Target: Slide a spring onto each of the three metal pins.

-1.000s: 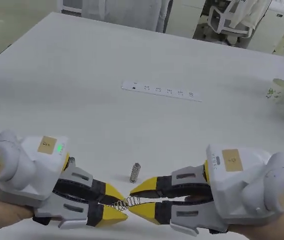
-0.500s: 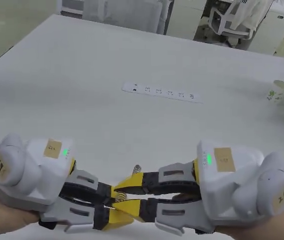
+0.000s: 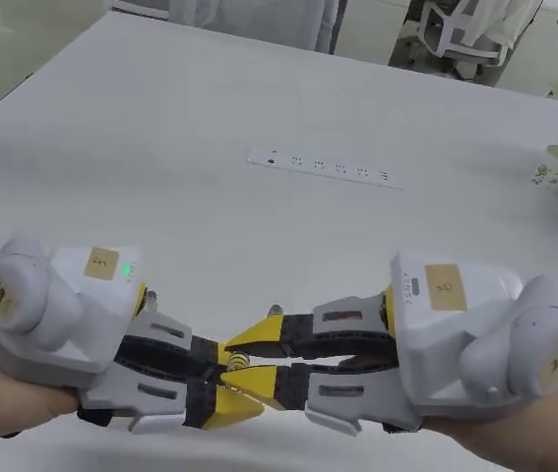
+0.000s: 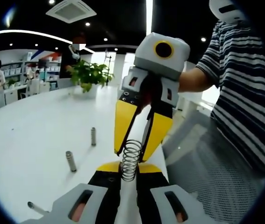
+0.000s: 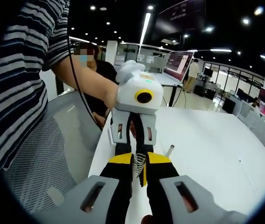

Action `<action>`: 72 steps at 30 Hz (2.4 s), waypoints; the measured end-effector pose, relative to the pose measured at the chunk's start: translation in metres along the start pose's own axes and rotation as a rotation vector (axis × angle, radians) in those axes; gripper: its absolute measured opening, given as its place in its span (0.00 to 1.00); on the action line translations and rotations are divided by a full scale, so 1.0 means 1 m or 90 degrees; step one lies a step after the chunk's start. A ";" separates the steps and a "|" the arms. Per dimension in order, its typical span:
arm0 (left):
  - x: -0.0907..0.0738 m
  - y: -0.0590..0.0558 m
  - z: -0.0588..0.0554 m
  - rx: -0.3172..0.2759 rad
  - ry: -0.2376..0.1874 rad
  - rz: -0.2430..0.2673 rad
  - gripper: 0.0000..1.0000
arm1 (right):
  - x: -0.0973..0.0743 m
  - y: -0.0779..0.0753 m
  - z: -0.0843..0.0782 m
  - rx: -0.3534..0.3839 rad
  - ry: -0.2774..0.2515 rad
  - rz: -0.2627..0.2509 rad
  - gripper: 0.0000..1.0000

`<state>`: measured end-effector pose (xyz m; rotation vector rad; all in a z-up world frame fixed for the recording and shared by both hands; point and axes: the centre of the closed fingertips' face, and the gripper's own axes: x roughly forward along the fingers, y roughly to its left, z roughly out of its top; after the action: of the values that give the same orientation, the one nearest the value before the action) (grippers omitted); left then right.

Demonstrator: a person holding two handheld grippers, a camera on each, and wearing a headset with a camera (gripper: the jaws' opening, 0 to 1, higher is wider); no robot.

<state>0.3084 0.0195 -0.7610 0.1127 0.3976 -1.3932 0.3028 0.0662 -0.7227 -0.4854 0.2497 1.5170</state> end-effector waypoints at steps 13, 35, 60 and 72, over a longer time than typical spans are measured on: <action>-0.003 0.005 0.006 -0.039 -0.023 0.019 0.10 | -0.001 -0.006 0.001 -0.005 0.001 -0.013 0.07; -0.022 0.017 -0.001 -0.091 -0.029 0.069 0.28 | -0.001 -0.012 0.000 -0.018 0.012 -0.023 0.07; -0.058 0.030 -0.015 -0.097 -0.026 0.139 0.64 | -0.004 -0.022 -0.007 -0.014 0.024 -0.046 0.07; -0.084 0.037 -0.027 -0.110 -0.029 0.190 0.87 | -0.004 -0.027 -0.010 -0.010 0.031 -0.053 0.07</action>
<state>0.3282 0.1125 -0.7633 -0.0021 0.4426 -1.0606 0.3309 0.0587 -0.7262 -0.5394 0.2522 1.4284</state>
